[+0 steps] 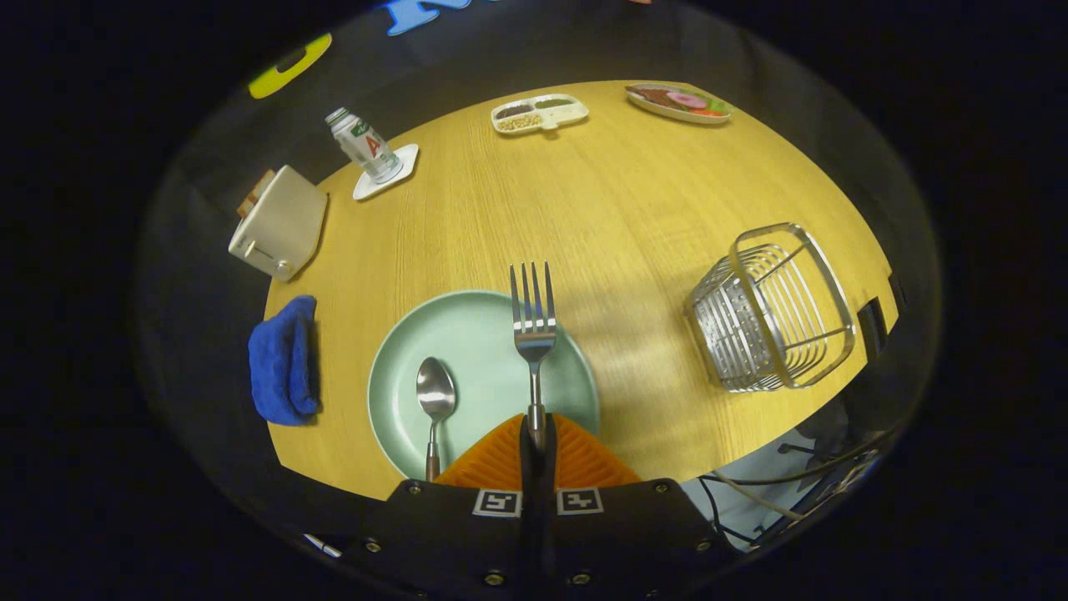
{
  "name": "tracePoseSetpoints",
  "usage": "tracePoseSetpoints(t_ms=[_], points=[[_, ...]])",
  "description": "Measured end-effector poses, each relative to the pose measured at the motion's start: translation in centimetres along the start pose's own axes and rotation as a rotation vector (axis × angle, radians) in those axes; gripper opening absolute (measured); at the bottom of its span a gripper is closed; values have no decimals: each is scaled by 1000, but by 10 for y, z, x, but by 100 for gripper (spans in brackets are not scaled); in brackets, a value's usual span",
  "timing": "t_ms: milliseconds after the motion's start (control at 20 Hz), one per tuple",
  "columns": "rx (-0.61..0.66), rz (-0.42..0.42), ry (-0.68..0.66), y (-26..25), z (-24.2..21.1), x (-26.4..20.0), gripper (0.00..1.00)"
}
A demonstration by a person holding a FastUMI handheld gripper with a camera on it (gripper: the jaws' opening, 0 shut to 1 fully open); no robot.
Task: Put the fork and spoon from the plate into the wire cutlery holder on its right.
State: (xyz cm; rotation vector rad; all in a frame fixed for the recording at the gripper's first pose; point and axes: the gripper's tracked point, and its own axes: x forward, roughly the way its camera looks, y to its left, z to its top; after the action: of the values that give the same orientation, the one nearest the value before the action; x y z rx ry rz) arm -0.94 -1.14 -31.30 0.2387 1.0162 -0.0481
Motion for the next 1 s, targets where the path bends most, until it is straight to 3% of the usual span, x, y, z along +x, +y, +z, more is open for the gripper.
tracePoseSetpoints(t_ms=[400,700,1000], points=[[74,-98,-114,-77,42,-51,1],[87,-143,-29,-115,22,-60,1],[111,-138,68,-124,7,-57,1]])
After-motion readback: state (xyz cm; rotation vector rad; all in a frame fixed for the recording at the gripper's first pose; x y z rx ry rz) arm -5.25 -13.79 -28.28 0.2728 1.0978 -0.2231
